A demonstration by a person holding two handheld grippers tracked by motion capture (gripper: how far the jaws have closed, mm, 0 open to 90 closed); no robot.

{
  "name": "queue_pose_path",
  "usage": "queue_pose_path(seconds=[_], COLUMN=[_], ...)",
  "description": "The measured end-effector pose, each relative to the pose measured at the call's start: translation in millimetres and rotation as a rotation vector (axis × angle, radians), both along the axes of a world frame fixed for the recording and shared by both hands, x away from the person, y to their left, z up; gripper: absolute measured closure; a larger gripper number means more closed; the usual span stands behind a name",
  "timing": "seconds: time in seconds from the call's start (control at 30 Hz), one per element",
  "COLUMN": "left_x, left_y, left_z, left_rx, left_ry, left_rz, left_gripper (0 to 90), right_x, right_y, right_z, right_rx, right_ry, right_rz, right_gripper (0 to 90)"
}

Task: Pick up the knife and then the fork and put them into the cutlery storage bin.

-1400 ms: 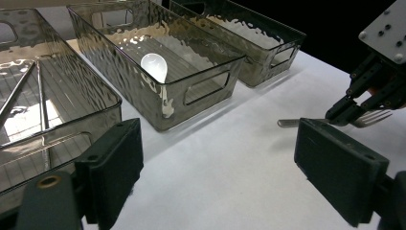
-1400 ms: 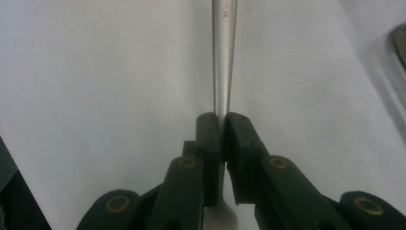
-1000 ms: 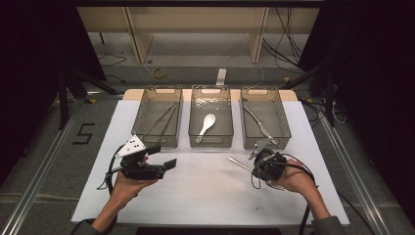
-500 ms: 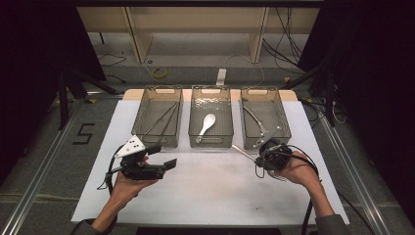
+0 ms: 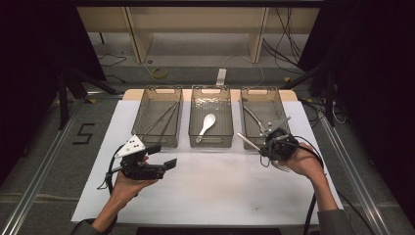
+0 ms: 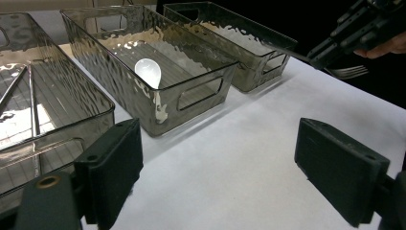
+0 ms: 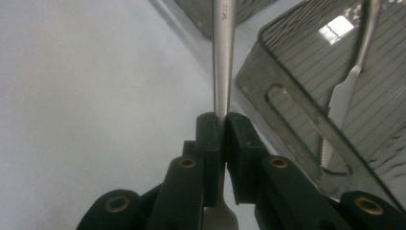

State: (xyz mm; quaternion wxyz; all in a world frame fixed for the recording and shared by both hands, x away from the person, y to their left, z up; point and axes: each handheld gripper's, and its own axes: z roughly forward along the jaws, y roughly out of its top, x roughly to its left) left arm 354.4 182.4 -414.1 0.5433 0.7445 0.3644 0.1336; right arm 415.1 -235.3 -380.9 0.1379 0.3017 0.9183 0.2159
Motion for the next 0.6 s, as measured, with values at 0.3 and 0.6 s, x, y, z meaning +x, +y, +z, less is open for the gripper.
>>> queue_pose_path(seconds=[0.3, 0.6], left_x=[-0.6, -0.5], left_y=[0.7, 0.6], left_z=[0.4, 0.4], left_rx=[-0.011, -0.011], left_ry=[-0.002, -0.003], left_rz=[-0.001, -0.001], left_gripper=[16.1, 16.1], right_x=[17.4, 38.9], right_y=[0.2, -2.3], right_z=[14.0, 23.5], right_rx=[0.015, 0.026], right_ry=[-0.029, -0.040], right_rz=[-0.028, -0.070], right_gripper=[84.4, 84.5])
